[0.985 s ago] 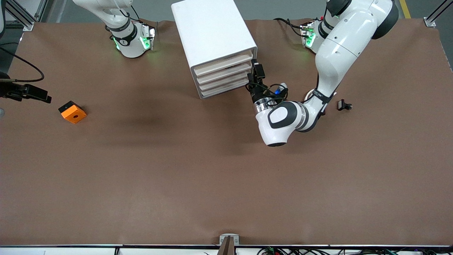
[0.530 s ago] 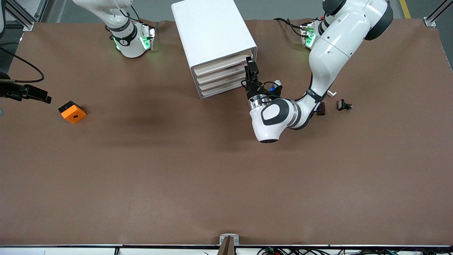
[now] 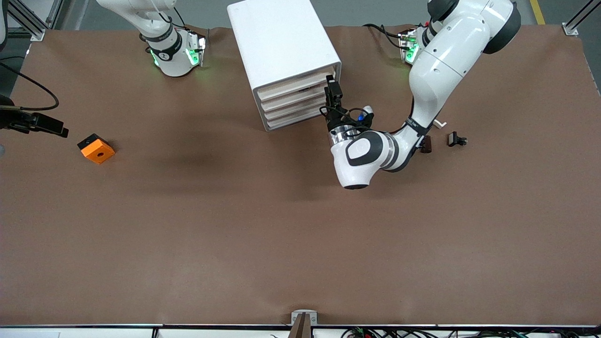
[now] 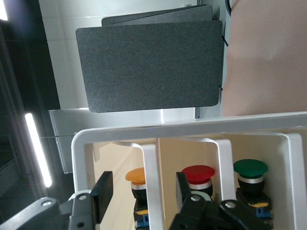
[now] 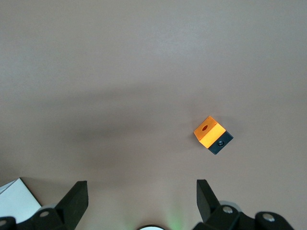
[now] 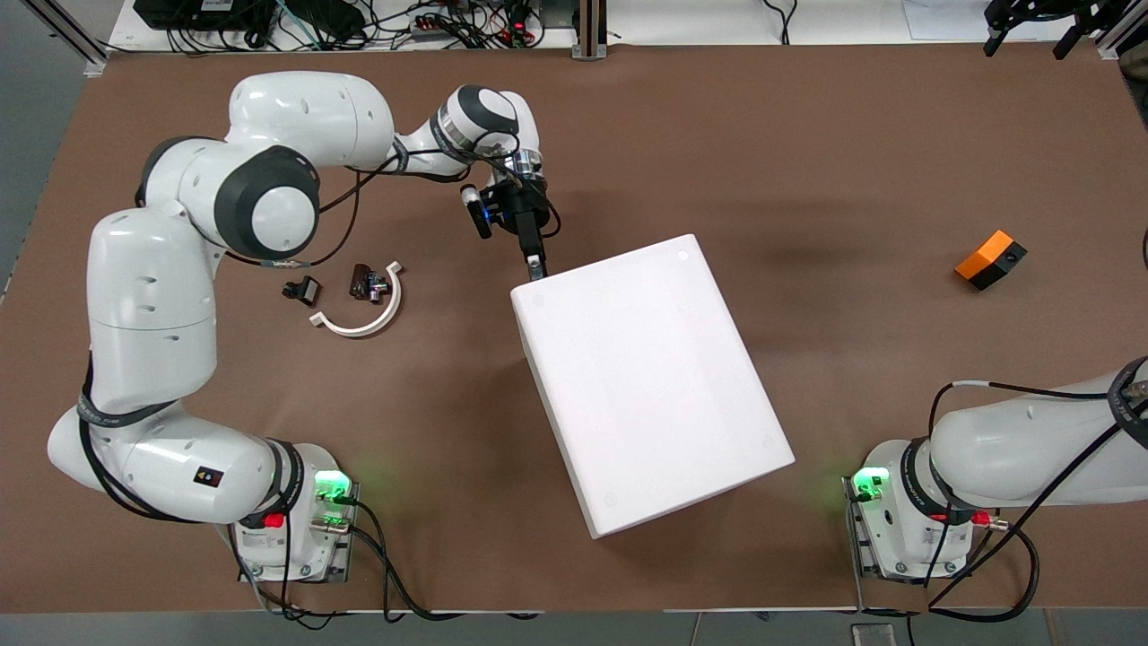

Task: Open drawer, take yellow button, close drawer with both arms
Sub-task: 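Grasp the top drawer's front edge with the left gripper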

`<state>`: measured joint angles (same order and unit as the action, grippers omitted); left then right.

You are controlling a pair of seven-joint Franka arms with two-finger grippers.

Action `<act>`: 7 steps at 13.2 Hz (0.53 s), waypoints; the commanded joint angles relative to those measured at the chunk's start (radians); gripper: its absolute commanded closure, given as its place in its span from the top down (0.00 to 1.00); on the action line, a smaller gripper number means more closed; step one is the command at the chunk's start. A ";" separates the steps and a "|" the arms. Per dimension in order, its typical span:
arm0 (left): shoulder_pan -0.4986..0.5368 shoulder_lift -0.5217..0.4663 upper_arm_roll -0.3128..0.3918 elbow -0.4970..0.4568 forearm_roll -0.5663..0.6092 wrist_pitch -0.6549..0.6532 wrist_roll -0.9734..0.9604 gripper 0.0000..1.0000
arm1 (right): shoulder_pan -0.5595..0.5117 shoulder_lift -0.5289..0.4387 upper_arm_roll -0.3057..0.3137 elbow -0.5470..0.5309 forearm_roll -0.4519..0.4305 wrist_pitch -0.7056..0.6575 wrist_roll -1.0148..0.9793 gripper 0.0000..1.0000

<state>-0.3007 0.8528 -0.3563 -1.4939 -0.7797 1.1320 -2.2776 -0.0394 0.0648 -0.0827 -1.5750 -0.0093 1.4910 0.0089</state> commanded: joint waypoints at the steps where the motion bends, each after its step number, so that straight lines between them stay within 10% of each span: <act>1: -0.015 0.015 0.003 0.014 -0.023 -0.018 -0.042 0.58 | 0.001 0.010 0.009 0.018 0.002 -0.006 0.040 1.00; 7: -0.038 0.012 0.002 -0.006 -0.024 -0.020 -0.063 0.57 | 0.015 0.009 0.015 0.016 0.003 -0.009 0.109 1.00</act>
<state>-0.3291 0.8642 -0.3564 -1.4964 -0.7797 1.1270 -2.3156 -0.0256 0.0648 -0.0697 -1.5750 -0.0083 1.4910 0.0952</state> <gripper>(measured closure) 0.427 0.000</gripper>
